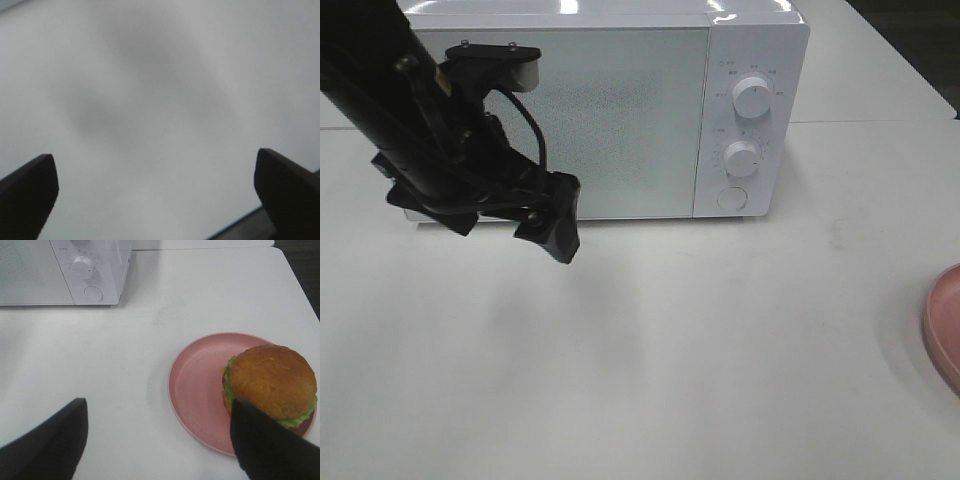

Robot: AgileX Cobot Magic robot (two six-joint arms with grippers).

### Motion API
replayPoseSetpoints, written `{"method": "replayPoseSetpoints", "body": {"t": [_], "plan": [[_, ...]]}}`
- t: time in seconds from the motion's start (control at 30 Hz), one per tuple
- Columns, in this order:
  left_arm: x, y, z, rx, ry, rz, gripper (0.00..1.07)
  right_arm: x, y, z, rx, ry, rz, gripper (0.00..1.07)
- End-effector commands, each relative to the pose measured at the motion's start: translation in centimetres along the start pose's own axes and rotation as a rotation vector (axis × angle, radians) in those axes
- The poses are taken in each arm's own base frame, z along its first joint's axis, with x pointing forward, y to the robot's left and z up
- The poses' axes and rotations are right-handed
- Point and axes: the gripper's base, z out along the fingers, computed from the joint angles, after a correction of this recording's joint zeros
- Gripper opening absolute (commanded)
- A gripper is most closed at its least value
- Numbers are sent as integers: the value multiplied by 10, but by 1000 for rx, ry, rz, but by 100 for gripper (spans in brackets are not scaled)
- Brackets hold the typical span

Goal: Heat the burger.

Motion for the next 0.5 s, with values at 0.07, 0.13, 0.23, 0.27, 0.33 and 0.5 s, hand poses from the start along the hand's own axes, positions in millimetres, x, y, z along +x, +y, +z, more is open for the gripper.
{"method": "replayPoseSetpoints", "body": {"t": [0.07, 0.13, 0.23, 0.27, 0.33, 0.5], "plan": [[11, -3, -21, 0, 64, 12, 100, 2, -1, -3, 3, -28, -7, 75], [16, 0, -30, -3, 88, -7, 100, 2, -1, -3, 3, -28, -7, 75], [20, 14, -40, -16, 115, -54, 100, 2, -1, -3, 3, -28, -7, 75], [22, 30, -47, -29, 122, -104, 100, 2, -1, -3, 3, -28, -7, 75], [23, 36, -50, -34, 127, -123, 100, 2, -1, -3, 3, -28, -7, 75], [33, 73, -69, -61, 143, -240, 100, 2, -1, -3, 3, -28, -7, 75]]}}
